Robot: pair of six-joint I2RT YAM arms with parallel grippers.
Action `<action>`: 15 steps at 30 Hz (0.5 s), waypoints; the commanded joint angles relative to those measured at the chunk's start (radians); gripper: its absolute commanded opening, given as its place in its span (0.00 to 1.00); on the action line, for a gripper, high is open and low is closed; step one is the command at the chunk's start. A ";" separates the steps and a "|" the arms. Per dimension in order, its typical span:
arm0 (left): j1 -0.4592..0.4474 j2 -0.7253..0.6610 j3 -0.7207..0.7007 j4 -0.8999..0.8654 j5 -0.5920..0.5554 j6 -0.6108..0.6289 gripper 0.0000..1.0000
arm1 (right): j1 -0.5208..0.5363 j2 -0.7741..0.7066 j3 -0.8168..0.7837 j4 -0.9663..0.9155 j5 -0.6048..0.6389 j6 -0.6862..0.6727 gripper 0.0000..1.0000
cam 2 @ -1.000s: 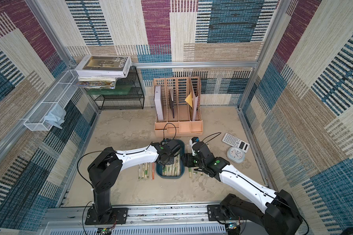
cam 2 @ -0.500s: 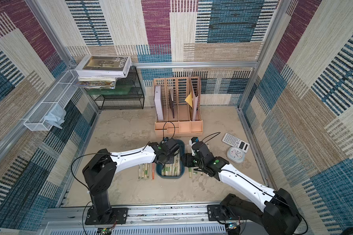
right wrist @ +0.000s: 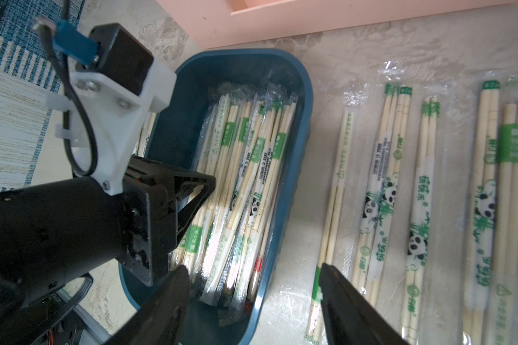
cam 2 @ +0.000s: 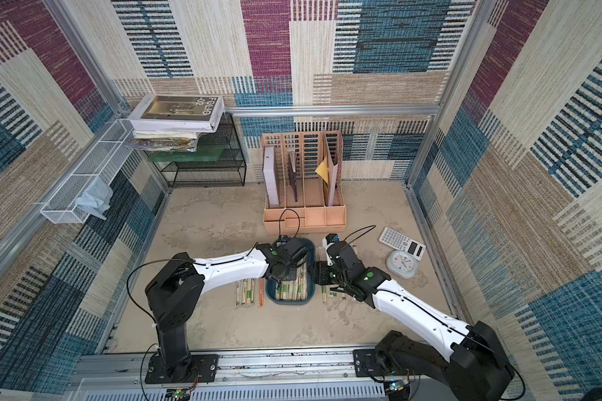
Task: Take the paired disposable chopsticks out of the storage box
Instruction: Pick up the paired disposable chopsticks from the storage box.
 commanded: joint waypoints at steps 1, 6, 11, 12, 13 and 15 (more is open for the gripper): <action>0.002 0.011 0.000 -0.001 -0.012 0.005 0.22 | -0.001 -0.004 0.005 -0.008 0.002 -0.011 0.72; 0.002 0.013 -0.001 0.007 -0.007 0.005 0.16 | -0.001 -0.006 0.006 -0.010 0.002 -0.012 0.72; 0.002 0.005 0.002 0.004 -0.002 0.006 0.14 | -0.001 -0.008 0.011 -0.011 0.002 -0.012 0.72; 0.003 -0.001 0.001 0.002 -0.002 0.007 0.13 | -0.002 -0.007 0.011 -0.011 0.000 -0.012 0.72; 0.002 -0.007 0.002 0.002 0.000 0.008 0.13 | -0.001 -0.008 0.012 -0.011 0.000 -0.012 0.72; 0.002 -0.026 0.003 -0.004 0.001 0.010 0.12 | -0.002 -0.007 0.015 -0.010 -0.003 -0.014 0.72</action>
